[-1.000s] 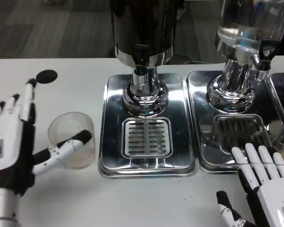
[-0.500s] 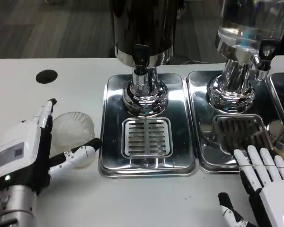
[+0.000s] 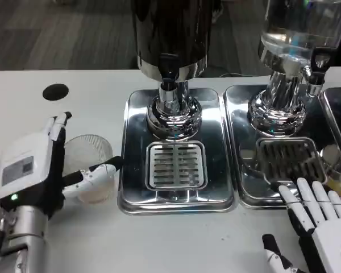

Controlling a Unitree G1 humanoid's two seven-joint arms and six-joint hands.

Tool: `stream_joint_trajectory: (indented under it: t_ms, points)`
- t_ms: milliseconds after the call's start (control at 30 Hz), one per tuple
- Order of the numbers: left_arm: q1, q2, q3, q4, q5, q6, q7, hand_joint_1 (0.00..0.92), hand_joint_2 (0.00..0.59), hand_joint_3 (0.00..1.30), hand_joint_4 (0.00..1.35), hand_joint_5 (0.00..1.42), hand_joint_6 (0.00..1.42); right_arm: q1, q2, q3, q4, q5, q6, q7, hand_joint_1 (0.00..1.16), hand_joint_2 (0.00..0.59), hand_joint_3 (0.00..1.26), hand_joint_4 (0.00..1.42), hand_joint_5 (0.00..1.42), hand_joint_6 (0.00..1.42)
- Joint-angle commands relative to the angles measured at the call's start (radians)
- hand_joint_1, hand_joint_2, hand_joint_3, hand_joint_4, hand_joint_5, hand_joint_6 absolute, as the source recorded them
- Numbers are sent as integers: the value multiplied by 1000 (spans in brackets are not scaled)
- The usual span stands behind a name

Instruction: Grasp the cup under the faucet to collect the drink, then remove the cup.

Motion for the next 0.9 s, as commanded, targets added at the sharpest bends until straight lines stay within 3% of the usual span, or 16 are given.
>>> stream_joint_trajectory:
  t_ms: [33, 300, 367, 433, 533, 633, 900]
  points:
    - [-14, 0, -38, 39, 9, 11, -17, 126, 28, 132, 7, 269, 291, -9, -8, -14, 11, 15, -14, -4, 268, 413, 137, 0, 0, 48]
    - [-16, 8, -43, 48, 4, 37, -26, 197, 55, 258, 132, 398, 505, -20, -10, -20, 19, 24, -23, 0, 267, 413, 162, 0, 0, 65]
    - [-26, 9, -45, 50, 3, 48, -34, 241, 67, 303, 186, 494, 658, -24, -10, -20, 20, 23, -27, 2, 267, 413, 170, 0, 0, 73]
    - [-34, 2, -53, 44, 11, 60, -29, 297, 76, 386, 296, 659, 937, -27, -10, -21, 22, 23, -29, 2, 267, 413, 173, 0, 0, 76]
    - [-46, -6, -66, 44, 20, 80, -20, 485, 65, 518, 464, 821, 1145, -30, -8, -22, 32, 29, -34, 0, 267, 411, 176, 0, 0, 90]
    - [-51, -11, -74, 52, 16, 90, -17, 617, 20, 586, 564, 872, 1218, -30, -10, -26, 49, 40, -43, -6, 248, 403, 185, 0, 0, 95]
    - [-30, -35, -76, 42, 10, 76, 57, 676, 0, 711, 683, 924, 1287, -37, -9, -30, 75, 50, -60, -12, 212, 399, 191, 0, 0, 98]
